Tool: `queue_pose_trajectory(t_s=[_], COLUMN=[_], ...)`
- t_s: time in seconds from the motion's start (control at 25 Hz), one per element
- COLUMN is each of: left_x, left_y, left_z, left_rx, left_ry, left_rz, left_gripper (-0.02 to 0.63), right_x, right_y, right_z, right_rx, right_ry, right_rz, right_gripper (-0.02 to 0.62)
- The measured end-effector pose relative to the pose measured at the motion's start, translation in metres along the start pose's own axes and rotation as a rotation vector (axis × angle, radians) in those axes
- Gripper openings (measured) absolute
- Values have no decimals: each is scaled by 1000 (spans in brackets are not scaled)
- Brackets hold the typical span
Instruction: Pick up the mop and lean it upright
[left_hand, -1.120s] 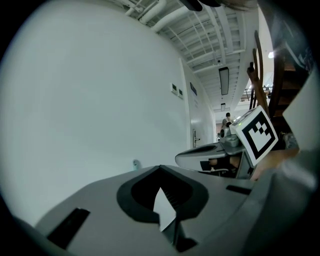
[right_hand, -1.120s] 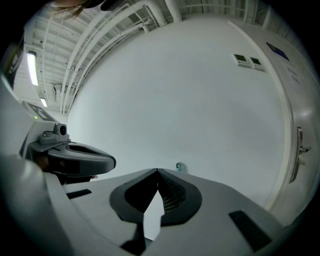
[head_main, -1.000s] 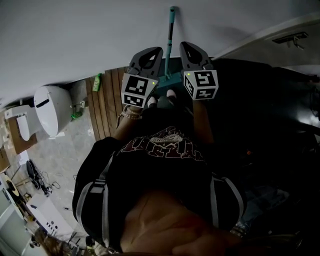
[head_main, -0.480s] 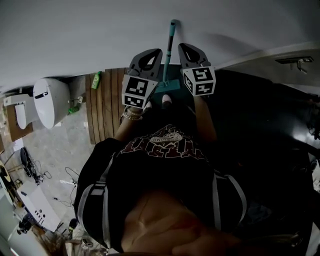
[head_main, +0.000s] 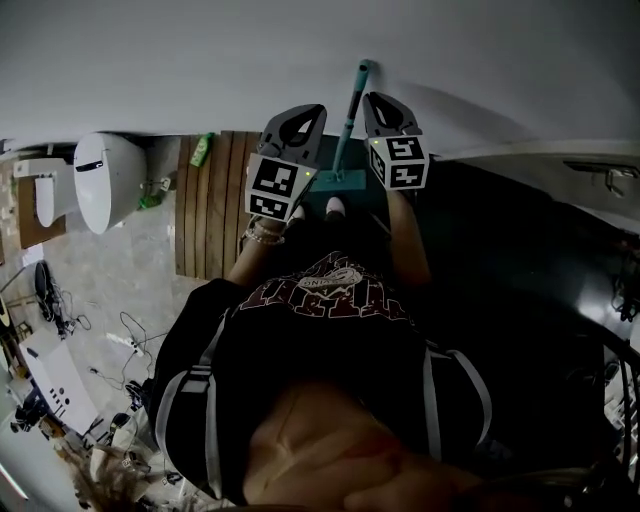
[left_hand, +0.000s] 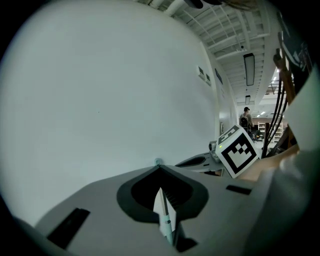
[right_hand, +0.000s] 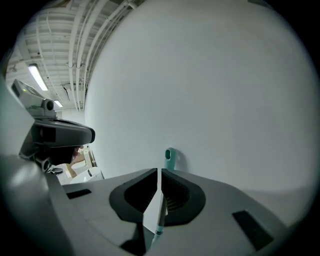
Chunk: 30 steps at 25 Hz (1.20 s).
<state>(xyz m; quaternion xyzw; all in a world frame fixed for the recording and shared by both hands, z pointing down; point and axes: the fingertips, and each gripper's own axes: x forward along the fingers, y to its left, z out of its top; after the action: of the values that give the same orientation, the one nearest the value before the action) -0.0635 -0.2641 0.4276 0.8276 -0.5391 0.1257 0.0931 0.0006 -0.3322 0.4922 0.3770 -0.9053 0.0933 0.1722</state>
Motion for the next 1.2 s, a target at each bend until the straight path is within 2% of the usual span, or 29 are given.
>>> queue_pose_trajectory(t_s=[0.12,0.16,0.2,0.24,0.52,0.88,1.2], left_x=[4,5,5,6,12,19,16], left_y=[6,7,9,10,19,29,40], left_z=[-6,-8,-10,-11,-16,-22,-24], left_rx=[-9,-14,-18,-21,-32,-32,-46], left_ry=[18,25,30,34,50,74,80], left_rz=[15,20,24,27,34,29,36], left_gripper=[40,40,40,40,40,40,40], right_x=[10,13,16,20,38,63,77], right_y=[-9,-11,-14,-15,-19,-15,-13], right_z=[-6,-9,-12,-14,-23,-25,-27], right_rx=[19,26,31,35,28,38,28], right_ry=[0,5,15,28,63,96,106], right_rz=[-5,-5,-5,-3,-7,-6,-64], right_gripper=[17,35,99,110,110,146,155])
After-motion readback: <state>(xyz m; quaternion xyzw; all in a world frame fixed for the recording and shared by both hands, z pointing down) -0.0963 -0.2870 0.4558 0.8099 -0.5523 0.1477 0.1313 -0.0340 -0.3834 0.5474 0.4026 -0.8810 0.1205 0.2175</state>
